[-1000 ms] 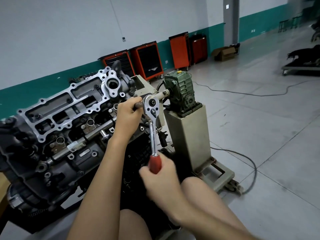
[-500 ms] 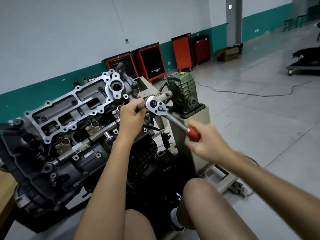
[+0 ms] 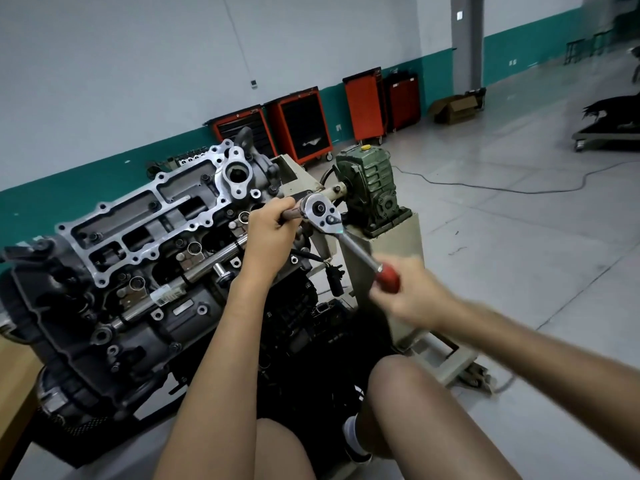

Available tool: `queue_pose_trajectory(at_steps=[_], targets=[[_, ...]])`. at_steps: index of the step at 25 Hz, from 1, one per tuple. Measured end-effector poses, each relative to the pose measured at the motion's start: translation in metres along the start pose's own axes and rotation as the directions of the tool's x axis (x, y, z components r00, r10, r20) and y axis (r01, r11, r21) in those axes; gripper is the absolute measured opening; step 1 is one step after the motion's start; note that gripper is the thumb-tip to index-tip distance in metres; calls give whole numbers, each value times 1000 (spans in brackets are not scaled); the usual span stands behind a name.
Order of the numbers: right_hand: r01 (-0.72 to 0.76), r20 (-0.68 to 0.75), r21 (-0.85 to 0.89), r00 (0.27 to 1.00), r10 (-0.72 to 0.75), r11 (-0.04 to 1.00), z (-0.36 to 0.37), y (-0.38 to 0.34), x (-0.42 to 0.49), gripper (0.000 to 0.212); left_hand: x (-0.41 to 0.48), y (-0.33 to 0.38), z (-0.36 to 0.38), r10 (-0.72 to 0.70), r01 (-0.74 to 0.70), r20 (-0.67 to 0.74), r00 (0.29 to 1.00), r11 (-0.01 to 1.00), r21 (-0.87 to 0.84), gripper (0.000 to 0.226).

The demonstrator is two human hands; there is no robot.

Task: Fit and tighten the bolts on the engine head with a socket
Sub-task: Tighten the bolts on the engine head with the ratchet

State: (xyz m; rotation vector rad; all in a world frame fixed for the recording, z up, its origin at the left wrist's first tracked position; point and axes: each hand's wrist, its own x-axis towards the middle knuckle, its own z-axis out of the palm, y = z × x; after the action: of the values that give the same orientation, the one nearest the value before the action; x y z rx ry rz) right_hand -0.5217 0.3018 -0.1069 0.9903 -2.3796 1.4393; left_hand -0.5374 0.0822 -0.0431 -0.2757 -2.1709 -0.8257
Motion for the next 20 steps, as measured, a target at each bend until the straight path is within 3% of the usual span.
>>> queue_pose_trajectory(at_steps=[3,5,7,9,10,12,14,15,16,18,20], targets=[[220,0,-387,971,-239,895,-56,10,44,20,1,0,2,3,-3,13,1000,1000,24,18],[208,-39,-385,970,-241,899,-53,9,44,27,1,-3,2,-11,11,-11,1000,1000,24,21],[93,-114,-174,987,-114,980,-18,5,18,42,0,-4,4,0,1,-38,999,1000,26,25],[-20,-198,164,979,52,986,34,-12,-15,43,-1,-5,5,15,-12,-53,999,999,44,25],[-76,-199,352,968,154,933,60,-27,-27,40,0,-6,5,18,-15,-58,998,998,58,25],[-148,-121,665,946,301,732,109,-62,-37,30,2,-8,6,9,-4,-55,998,996,89,26],[-177,-53,787,935,351,591,131,-84,-38,23,2,-9,5,-5,9,-40,999,995,102,26],[-195,-34,772,937,347,605,126,-82,-37,24,2,-10,4,-6,10,-34,999,995,97,25],[-201,-44,701,945,323,684,114,-72,-36,27,2,-9,4,-1,4,-32,999,996,88,24],[-178,-70,478,968,240,860,75,-37,-32,35,2,-5,4,22,-20,-28,999,997,72,21],[-91,-9,224,995,96,970,25,-8,-16,38,2,-1,5,31,-30,-17,999,997,69,20]])
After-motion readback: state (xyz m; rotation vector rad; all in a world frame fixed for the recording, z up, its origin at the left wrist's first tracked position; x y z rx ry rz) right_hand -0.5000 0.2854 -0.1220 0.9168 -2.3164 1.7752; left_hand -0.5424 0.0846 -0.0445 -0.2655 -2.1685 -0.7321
